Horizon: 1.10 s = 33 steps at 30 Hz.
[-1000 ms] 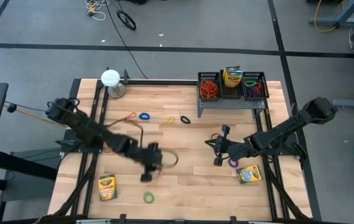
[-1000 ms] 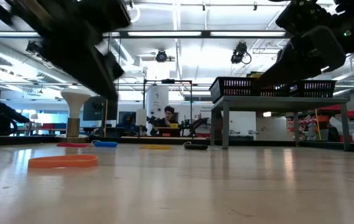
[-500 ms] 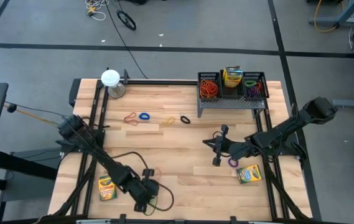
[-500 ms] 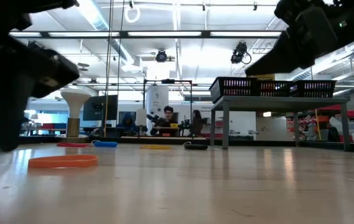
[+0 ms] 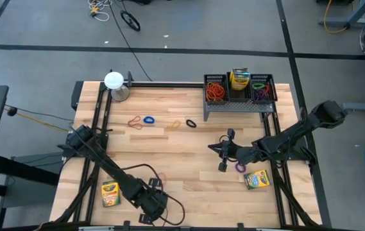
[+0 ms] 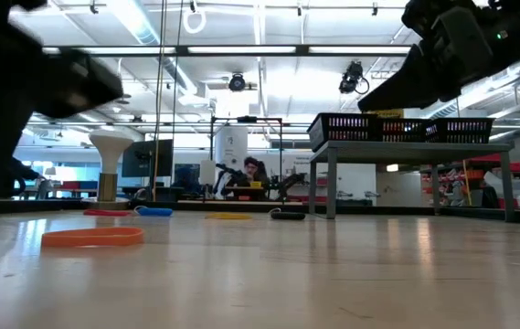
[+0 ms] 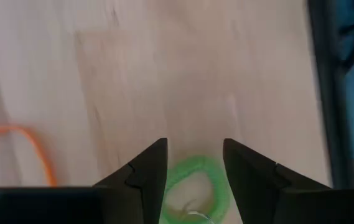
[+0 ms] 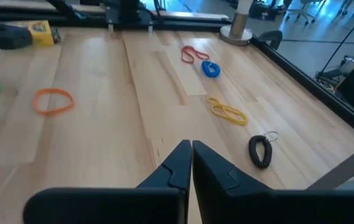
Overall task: Pick & Place Office Desk Supplies
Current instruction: Put the green spring keychain into the right black bin on the shelf
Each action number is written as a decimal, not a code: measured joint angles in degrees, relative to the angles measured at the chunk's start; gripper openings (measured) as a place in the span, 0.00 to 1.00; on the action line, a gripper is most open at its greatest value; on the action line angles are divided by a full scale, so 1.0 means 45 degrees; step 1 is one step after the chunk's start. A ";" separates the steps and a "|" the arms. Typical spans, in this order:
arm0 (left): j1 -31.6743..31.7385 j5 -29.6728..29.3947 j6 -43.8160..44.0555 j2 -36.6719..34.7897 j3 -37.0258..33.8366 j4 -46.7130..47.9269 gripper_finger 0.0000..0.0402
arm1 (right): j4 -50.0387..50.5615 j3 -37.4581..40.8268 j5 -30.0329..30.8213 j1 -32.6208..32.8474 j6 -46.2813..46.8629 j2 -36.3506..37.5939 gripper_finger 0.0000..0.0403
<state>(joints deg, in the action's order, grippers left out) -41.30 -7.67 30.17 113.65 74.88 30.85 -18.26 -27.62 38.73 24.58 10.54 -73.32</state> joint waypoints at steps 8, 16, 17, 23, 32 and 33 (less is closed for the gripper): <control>0.0015 -0.0060 0.0654 -0.0010 0.0629 0.3251 0.41 | -0.0340 -0.0010 -0.0076 0.0015 0.0185 -0.0544 0.06; 0.0032 0.0661 -0.0094 0.0816 0.0668 0.2647 0.39 | -0.0520 -0.0006 -0.0193 0.0015 0.0129 -0.0826 0.06; 0.0069 0.0624 -0.0167 0.0900 0.0682 0.2658 0.38 | -0.0586 -0.0005 -0.0193 0.0015 0.0131 -0.0826 0.06; 0.0215 0.0620 -0.0083 0.0889 0.0728 0.2955 0.22 | -0.0627 -0.0005 -0.0338 0.0024 0.0177 -0.0826 0.06; 0.0626 -0.2628 -0.1359 -0.0481 -0.1027 0.1660 0.04 | -0.0560 -0.0005 -0.0348 0.0024 0.0177 -0.0826 0.06; 0.0905 -0.2690 -0.1683 -0.0648 -0.1546 0.0611 0.04 | -0.0559 -0.0005 -0.0355 0.0024 0.0177 -0.0826 0.06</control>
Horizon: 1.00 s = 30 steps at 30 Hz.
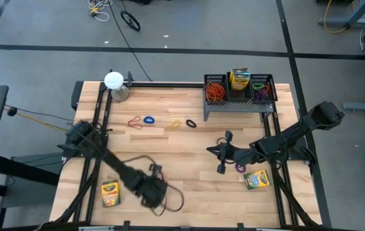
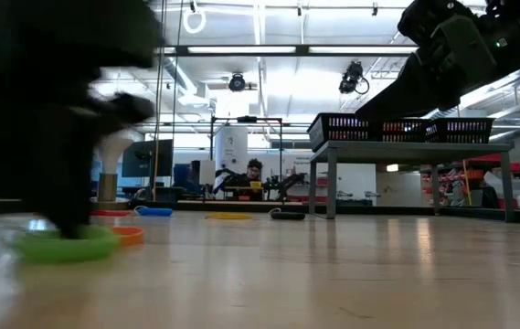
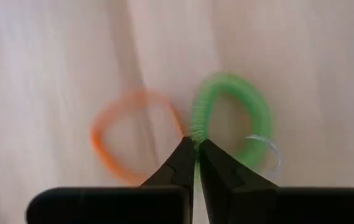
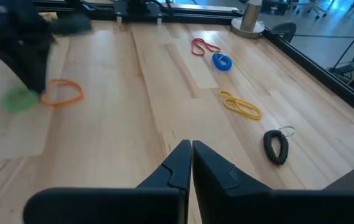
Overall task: Pick & Place Office Desk Supplies
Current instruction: Put the green spring keychain into the right black bin on the shelf
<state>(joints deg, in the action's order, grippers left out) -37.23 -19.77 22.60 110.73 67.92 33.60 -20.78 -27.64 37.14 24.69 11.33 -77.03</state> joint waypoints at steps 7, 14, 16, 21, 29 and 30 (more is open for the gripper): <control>0.2227 0.0097 -0.2989 -0.0920 -0.4167 -1.0334 0.04 | 0.0034 0.0000 -0.0134 0.0000 0.0287 0.0000 0.06; 0.4258 0.0498 -0.3753 -0.0936 -0.6243 -1.7468 0.04 | 0.0049 0.0000 -0.0129 -0.0034 0.1115 0.0000 0.06; 0.4551 -0.0052 -0.3923 -0.0936 -0.6339 -1.8269 0.04 | 0.0009 0.0000 -0.0129 -0.0060 0.1579 0.0000 0.06; 0.5158 -0.1769 -0.3985 -0.0931 -0.6375 -1.8860 0.04 | -0.0515 -0.0005 -0.0042 -0.0138 0.1850 -0.0679 0.10; 0.5850 -0.1966 -0.3596 -0.0931 -0.6363 -1.8753 0.04 | -0.3414 -0.0005 -0.0115 -0.1198 0.2177 -0.2859 0.29; 0.5889 -0.1965 -0.3619 -0.0931 -0.6363 -1.8749 0.04 | -0.3715 -0.0005 -0.0342 -0.1345 0.2307 -0.2992 0.31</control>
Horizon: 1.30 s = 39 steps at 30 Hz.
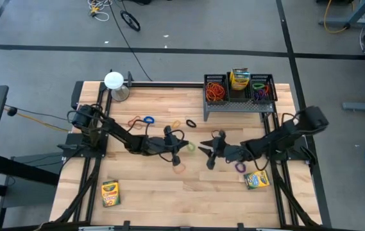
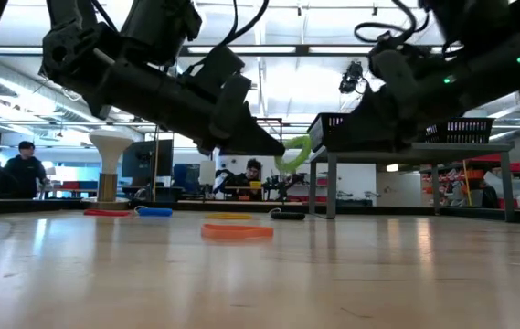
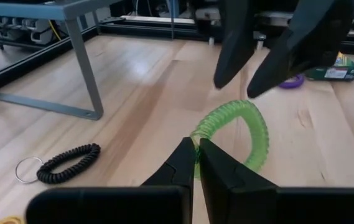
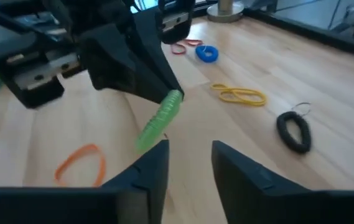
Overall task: Pick & Place Office Desk Supplies
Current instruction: Put the green spring keychain into the right black bin on the shelf
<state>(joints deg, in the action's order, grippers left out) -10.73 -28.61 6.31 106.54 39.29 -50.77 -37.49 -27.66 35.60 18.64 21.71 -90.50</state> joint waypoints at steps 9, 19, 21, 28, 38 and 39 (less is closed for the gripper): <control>0.0239 0.0022 -0.0366 0.0000 0.0005 -0.0105 0.04 | -0.1026 -0.0005 -0.1615 -0.1045 0.0695 -0.0316 0.42; 0.0502 0.0081 -0.0419 0.0000 0.0010 -0.0217 0.04 | -0.1521 -0.0005 -0.1691 -0.1242 0.0817 -0.0316 0.37; 0.0507 0.0083 -0.0524 0.0000 0.0010 -0.0301 0.04 | -0.1521 -0.0005 -0.1695 -0.1405 0.1081 -0.0316 0.37; 0.0487 0.0129 -0.0701 0.0000 0.0015 -0.0304 0.04 | -0.1656 -0.0005 -0.2477 -0.1876 0.1359 -0.0441 0.37; 0.0482 0.0130 -0.0711 0.0000 0.0015 -0.0243 0.04 | -0.3935 -0.0049 -0.2888 -0.1924 0.0731 -0.2172 0.31; 0.0477 0.0129 -0.0711 0.0000 0.0015 -0.0237 0.04 | -0.4102 -0.0049 -0.2888 -0.1924 0.0621 -0.2228 0.29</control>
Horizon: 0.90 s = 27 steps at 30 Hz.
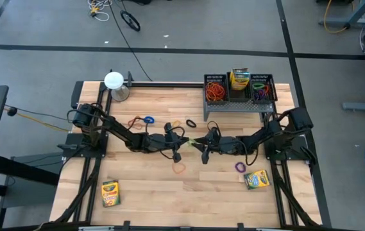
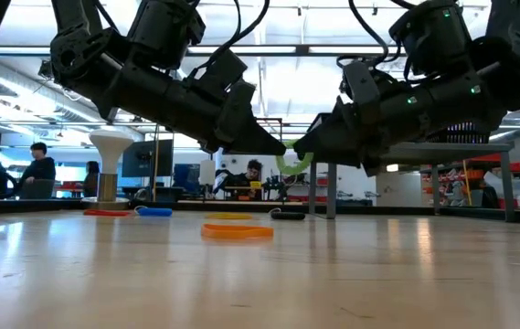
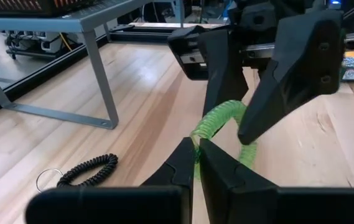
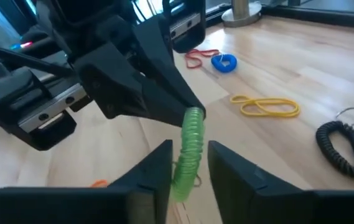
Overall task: Pick & Place Office Desk Supplies
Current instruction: Put the green spring keychain into the right black bin on the shelf
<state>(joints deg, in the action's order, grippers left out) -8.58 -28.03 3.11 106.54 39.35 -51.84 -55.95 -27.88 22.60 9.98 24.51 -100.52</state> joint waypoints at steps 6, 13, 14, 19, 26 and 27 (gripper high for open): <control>-0.0217 -0.0079 -0.0070 -0.0172 0.0005 0.0672 0.12 | -0.0013 0.0000 0.0059 0.0110 -0.0838 -0.0002 0.09; -0.0791 -0.0143 -0.0579 -0.1571 -0.0001 0.1877 0.31 | 0.0471 0.0000 0.0051 0.0502 -0.1992 0.0711 0.07; -0.0862 -0.0149 -0.0818 -0.1779 -0.0006 0.1992 0.34 | 0.0747 0.0000 0.0055 0.0555 -0.2138 0.1017 0.08; -0.0910 -0.0168 -0.1449 -0.2588 -0.0757 0.1140 0.39 | 0.3359 0.0000 0.1419 0.0892 -0.2750 0.3360 0.08; -0.0918 0.0038 -0.1175 -0.3404 -0.3330 -0.2614 0.36 | 1.0342 -0.0910 0.4422 0.1474 -0.2671 0.7594 0.07; -0.0918 0.0164 -0.1166 -0.3479 -0.3714 -0.3307 0.35 | 1.1367 -0.1192 0.4790 0.1549 -0.2566 0.8089 0.07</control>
<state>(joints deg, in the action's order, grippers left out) -12.71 -27.29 -2.13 90.89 22.64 -66.72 -4.80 -33.24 44.16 16.95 12.96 -64.12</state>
